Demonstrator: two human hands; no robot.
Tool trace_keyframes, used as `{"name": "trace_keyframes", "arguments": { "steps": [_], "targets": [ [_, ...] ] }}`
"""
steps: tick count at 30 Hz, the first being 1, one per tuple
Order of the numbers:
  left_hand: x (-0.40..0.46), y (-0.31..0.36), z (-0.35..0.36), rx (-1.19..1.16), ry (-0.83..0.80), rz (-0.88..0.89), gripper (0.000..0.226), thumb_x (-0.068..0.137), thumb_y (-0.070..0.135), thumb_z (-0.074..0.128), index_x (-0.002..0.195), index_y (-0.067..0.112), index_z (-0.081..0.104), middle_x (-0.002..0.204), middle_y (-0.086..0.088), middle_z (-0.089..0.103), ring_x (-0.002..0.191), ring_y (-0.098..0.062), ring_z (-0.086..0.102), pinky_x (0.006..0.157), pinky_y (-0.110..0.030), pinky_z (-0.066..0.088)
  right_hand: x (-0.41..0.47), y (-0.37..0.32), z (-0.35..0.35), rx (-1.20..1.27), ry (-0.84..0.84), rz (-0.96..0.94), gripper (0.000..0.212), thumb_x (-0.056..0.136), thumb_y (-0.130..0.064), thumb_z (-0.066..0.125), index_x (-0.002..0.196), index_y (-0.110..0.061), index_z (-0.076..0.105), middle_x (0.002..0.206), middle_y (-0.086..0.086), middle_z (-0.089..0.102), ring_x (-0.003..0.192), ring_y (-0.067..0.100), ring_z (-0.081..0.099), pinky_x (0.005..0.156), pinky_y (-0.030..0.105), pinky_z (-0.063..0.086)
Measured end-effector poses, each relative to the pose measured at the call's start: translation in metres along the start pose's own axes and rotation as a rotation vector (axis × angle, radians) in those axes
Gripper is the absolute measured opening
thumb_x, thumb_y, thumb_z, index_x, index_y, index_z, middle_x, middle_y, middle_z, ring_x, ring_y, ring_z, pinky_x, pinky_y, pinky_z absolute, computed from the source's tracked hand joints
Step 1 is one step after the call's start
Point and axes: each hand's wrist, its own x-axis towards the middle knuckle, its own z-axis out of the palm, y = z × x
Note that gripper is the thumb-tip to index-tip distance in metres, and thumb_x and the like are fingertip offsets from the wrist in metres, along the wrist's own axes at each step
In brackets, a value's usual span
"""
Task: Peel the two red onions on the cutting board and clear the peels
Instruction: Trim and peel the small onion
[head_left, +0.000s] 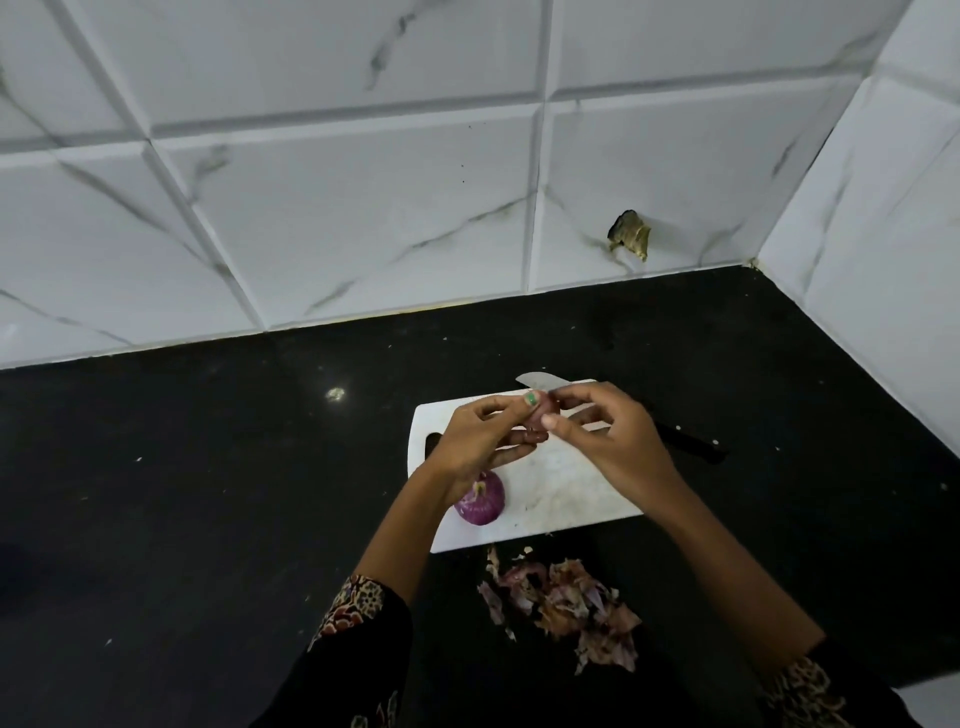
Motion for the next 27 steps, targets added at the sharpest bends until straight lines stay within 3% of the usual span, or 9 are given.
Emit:
{"name": "trace_keyframes", "arguments": {
  "steps": [3,5,7,9,10,13,16,22,27],
  "targets": [
    [-0.003,0.0,0.0,-0.049,0.034,-0.021,0.026,0.086,0.03,0.066,0.101,0.008,0.067,0.09,-0.009,0.073,0.081,-0.017,0.072,0.077,-0.025,0.058,0.016,0.025,-0.015,-0.116,0.121,0.036,0.019,0.091,-0.031,0.058,0.101,-0.017,0.066,0.102,-0.001,0.063,0.089,0.006,0.06,0.077,0.017,0.048],
    [-0.004,0.0,0.0,-0.068,0.053,-0.028,0.028,0.087,0.03,0.066,0.103,0.007,0.066,0.092,-0.011,0.072,0.083,-0.018,0.072,0.079,-0.026,0.058,0.032,0.056,-0.038,-0.498,0.151,0.073,0.029,0.091,-0.026,0.057,0.117,-0.014,0.06,0.118,0.007,0.059,0.105,0.019,0.056,0.09,0.029,0.046],
    [-0.005,0.001,0.001,-0.078,0.061,-0.035,0.034,0.087,0.031,0.066,0.108,0.006,0.065,0.095,-0.011,0.072,0.085,-0.018,0.072,0.079,-0.026,0.058,0.042,0.087,-0.062,-0.855,0.003,0.277,0.05,0.09,-0.025,0.056,0.138,-0.019,0.042,0.142,0.011,0.041,0.129,0.033,0.039,0.104,0.047,0.034],
    [-0.007,0.002,0.003,-0.086,0.061,-0.042,0.04,0.086,0.033,0.066,0.113,0.004,0.063,0.1,-0.013,0.072,0.09,-0.02,0.072,0.079,-0.026,0.058,0.042,0.108,-0.076,-0.996,-0.16,0.448,0.059,0.093,-0.026,0.052,0.146,-0.023,0.026,0.152,0.01,0.025,0.137,0.036,0.025,0.109,0.049,0.025],
    [-0.007,0.003,0.003,-0.095,0.059,-0.042,0.043,0.086,0.034,0.066,0.115,0.003,0.061,0.103,-0.014,0.071,0.093,-0.022,0.072,0.079,-0.027,0.058,0.041,0.114,-0.079,-1.025,-0.175,0.448,0.056,0.094,-0.027,0.051,0.145,-0.023,0.027,0.151,0.01,0.026,0.136,0.036,0.026,0.108,0.049,0.026],
    [-0.008,0.004,0.005,-0.133,0.053,-0.047,0.049,0.086,0.034,0.065,0.12,0.0,0.057,0.109,-0.015,0.07,0.096,-0.023,0.071,0.079,-0.027,0.058,0.038,0.118,-0.074,-1.068,-0.023,0.298,0.037,0.094,-0.02,0.049,0.131,-0.016,0.05,0.132,0.012,0.048,0.119,0.032,0.045,0.096,0.045,0.036],
    [-0.008,0.004,0.007,-0.163,0.055,-0.061,0.052,0.087,0.036,0.064,0.122,-0.001,0.055,0.101,-0.011,0.071,0.094,-0.024,0.071,0.08,-0.029,0.059,0.032,0.111,-0.067,-1.083,0.045,0.238,0.026,0.091,-0.015,0.051,0.114,-0.011,0.061,0.113,0.011,0.057,0.105,0.03,0.054,0.086,0.042,0.041],
    [-0.01,0.005,0.013,-0.213,0.095,-0.087,0.041,0.092,0.046,0.054,0.109,0.009,0.06,0.098,-0.011,0.057,0.074,-0.018,0.066,0.073,-0.031,0.06,0.003,0.086,-0.044,-0.767,0.066,0.222,0.015,0.082,-0.017,0.062,0.092,-0.005,0.064,0.087,0.005,0.051,0.078,0.022,0.055,0.063,0.03,0.039],
    [-0.013,0.007,0.02,-0.219,0.146,-0.138,0.057,0.094,0.059,0.038,0.093,0.012,0.069,0.09,-0.006,0.053,0.071,-0.013,0.052,0.056,-0.023,0.052,-0.023,0.082,-0.012,-0.611,0.013,0.275,0.025,0.078,-0.02,0.069,0.1,-0.01,0.062,0.078,-0.001,0.055,0.069,0.016,0.055,0.056,0.024,0.036]
  ]
}}
